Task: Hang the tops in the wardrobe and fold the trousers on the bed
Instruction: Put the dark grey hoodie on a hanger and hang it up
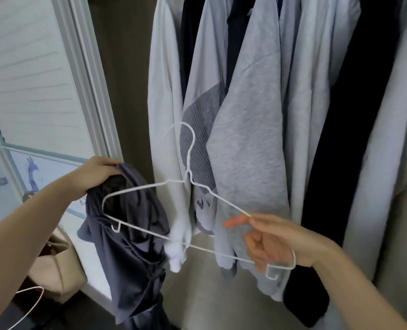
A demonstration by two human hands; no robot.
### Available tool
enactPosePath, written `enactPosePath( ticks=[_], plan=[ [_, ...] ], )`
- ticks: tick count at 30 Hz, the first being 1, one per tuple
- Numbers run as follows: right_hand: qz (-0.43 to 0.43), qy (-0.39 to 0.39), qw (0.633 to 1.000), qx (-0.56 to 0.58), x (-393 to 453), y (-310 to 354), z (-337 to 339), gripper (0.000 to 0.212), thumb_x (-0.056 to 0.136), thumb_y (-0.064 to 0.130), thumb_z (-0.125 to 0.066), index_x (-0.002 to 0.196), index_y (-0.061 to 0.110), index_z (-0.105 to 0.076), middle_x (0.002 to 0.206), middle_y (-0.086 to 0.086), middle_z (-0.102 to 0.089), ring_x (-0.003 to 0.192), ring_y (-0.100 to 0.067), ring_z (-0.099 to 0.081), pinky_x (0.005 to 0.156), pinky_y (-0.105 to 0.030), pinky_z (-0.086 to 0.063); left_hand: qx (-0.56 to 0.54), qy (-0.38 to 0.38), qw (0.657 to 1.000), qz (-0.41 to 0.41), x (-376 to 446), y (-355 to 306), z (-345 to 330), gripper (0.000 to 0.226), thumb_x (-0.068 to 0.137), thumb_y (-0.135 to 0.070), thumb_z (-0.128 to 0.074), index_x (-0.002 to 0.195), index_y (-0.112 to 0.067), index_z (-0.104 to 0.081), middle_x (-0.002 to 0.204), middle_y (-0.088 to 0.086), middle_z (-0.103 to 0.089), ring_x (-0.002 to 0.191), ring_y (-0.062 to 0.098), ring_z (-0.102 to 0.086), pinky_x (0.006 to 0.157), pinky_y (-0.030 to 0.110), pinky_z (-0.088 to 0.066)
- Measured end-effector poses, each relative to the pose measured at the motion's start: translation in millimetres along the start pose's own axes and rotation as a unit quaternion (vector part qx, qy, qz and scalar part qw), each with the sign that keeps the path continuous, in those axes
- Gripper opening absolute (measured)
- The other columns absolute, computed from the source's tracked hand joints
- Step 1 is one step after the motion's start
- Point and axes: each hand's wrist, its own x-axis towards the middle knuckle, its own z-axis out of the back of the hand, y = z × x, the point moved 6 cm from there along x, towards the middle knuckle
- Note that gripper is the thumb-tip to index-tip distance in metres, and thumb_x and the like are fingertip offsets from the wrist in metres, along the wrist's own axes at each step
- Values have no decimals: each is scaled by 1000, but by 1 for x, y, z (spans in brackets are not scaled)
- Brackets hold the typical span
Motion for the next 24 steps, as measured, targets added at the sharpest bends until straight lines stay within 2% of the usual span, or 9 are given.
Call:
enactPosePath(
  ticks=[4,8,13,16,19,21,22,23,24],
  plan=[
    [14,-7,1000,21,21,-1,3,45,96,34,-52,133,8,-52,60,-5,-47,55,-16,-43,62,-36,-44,143,31,986,-75,5,-11,-10,28,87,1,-60,74,-19,-75,73,-1,-73,76,15,-66,69,24,-49],
    [18,-24,999,40,19,-1,15,57,85,42,-67,131,11,-56,57,-8,-46,52,-18,-46,62,-39,-49,233,13,966,-114,1,-3,1,23,81,5,-53,84,-8,-72,82,10,-70,88,29,-65,78,37,-49],
    [1,-36,999,-19,71,-22,-10,41,96,36,-52,132,15,-56,60,-7,-44,54,-19,-39,61,-37,-42,146,-9,981,-124,-21,-24,-22,36,82,4,-53,76,-26,-73,85,0,-73,87,19,-66,82,36,-51],
    [15,-56,998,-23,85,-29,-18,38,97,34,-46,129,17,-59,58,-6,-43,52,-18,-41,65,-40,-47,18,1,998,-63,-36,-29,-31,31,84,0,-57,73,-21,-77,88,12,-74,85,23,-68,82,34,-53],
    [58,-71,996,6,85,-31,-14,35,90,43,-60,109,13,-65,55,-4,-39,50,-15,-41,70,-43,-52,-135,105,985,-34,-60,-39,-34,39,77,5,-52,88,-21,-79,105,22,-70,94,26,-67,100,44,-49],
    [96,-79,992,21,84,-30,-9,37,84,48,-67,98,13,-65,53,-3,-39,50,-17,-39,69,-45,-51,-144,177,970,-78,-72,-48,-35,49,68,-1,-50,98,-28,-78,112,13,-71,107,24,-66,104,43,-46],
    [114,-77,990,28,83,-29,-7,37,83,48,-68,95,13,-65,52,-2,-39,51,-17,-38,68,-44,-50,-113,175,971,-115,-75,-49,-34,49,70,-6,-53,100,-36,-77,115,-1,-72,112,22,-65,104,38,-45],
    [129,-73,988,41,81,-27,-6,36,84,47,-68,94,13,-65,51,-1,-39,52,-16,-38,66,-42,-50,-27,123,976,-179,-73,-48,-27,45,75,-11,-57,101,-44,-74,118,-13,-69,114,18,-63,103,33,-44],
    [140,-65,986,61,79,-25,-5,34,85,45,-67,95,13,-65,51,-1,-40,52,-16,-38,66,-42,-49,117,30,961,-250,-72,-50,-18,38,81,-20,-60,107,-46,-69,120,-16,-65,115,17,-59,101,32,-43]
  ],
)
